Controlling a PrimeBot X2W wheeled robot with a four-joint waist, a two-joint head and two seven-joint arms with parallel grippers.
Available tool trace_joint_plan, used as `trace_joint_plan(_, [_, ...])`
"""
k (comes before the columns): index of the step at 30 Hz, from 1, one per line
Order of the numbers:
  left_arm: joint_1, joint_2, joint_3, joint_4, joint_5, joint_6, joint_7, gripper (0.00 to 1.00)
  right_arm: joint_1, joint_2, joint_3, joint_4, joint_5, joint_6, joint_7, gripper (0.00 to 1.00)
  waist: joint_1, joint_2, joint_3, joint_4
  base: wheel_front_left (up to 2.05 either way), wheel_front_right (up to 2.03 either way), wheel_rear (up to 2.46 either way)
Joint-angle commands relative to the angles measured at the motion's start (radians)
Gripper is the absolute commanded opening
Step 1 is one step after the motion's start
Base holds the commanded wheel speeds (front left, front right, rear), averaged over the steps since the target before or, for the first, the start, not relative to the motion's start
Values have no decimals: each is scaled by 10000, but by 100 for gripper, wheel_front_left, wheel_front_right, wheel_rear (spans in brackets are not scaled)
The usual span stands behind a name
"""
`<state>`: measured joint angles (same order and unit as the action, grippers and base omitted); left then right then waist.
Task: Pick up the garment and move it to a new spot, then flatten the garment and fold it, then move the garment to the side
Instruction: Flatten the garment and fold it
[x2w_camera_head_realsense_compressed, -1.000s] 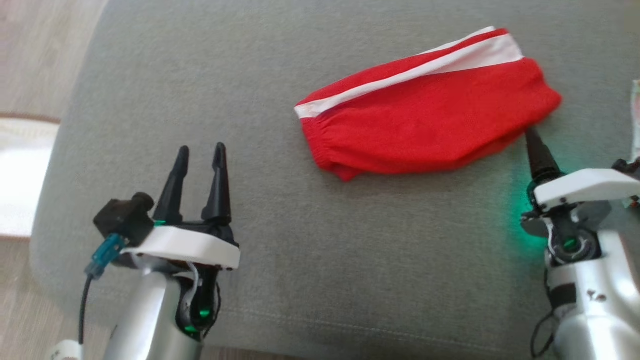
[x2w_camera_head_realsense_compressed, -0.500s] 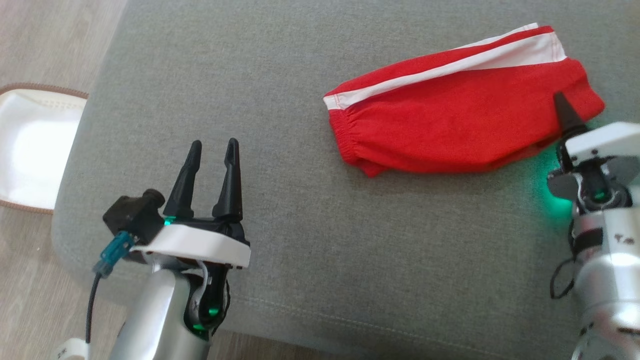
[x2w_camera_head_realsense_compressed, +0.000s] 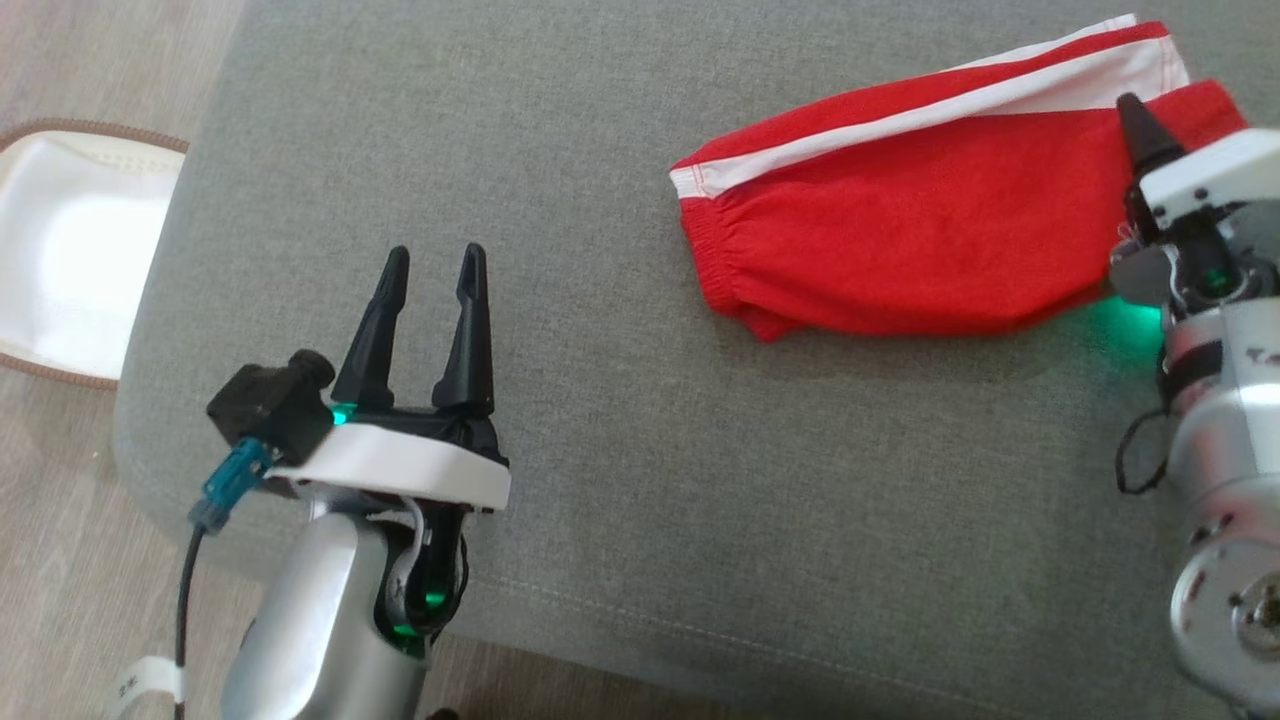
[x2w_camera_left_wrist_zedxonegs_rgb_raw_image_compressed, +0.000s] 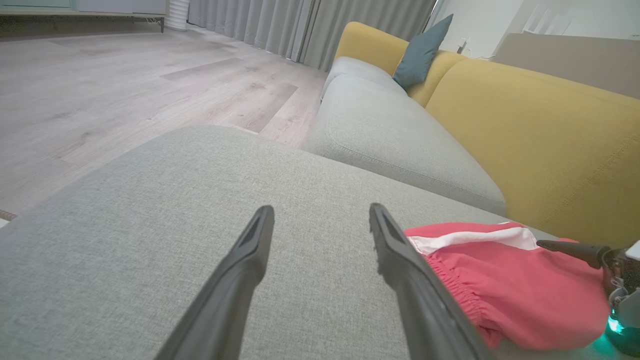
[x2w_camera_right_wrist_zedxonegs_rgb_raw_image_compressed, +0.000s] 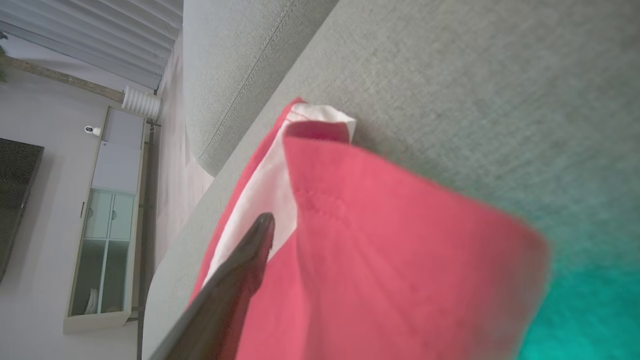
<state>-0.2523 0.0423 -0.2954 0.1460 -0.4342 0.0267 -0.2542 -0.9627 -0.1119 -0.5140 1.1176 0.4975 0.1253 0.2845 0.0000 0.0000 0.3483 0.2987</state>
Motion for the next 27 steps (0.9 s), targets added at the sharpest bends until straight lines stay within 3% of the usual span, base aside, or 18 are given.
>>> trace_joint_plan(1, [-327, 80, 265, -374, -60, 43, -76, 100, 114, 448, -3, 512, -147, 54, 63, 100, 0, 0, 67, 21, 0, 0, 0])
trace_joint_plan(2, [-349, 80, 259, -369, -63, 44, -76, 100, -8, 433, -94, 636, -292, 54, 8, 35, 0, 0, 96, 16, 0, 0, 0])
trace_joint_plan(3, [-368, 80, 258, -360, -63, 43, -76, 100, -110, 424, -177, 715, -415, 54, -98, 0, 0, 0, 113, 5, 0, 0, 0])
trace_joint_plan(12, [-250, 80, 448, -158, 109, -18, -76, 100, -107, 593, -317, 354, -192, 54, -1061, 0, 0, 0, -326, -644, 0, 0, 0])
trace_joint_plan(16, [-129, 80, 581, -53, 336, -103, -76, 100, 563, 612, 434, -178, 1186, 54, -1338, 0, 0, 0, -761, -1261, 0, 0, 0])
trace_joint_plan(27, [276, 80, 712, 60, 616, -169, -76, 100, 3024, 615, 2432, -1482, 4101, 54, -2261, 0, 0, 0, -1494, -2171, 0, 0, 0])
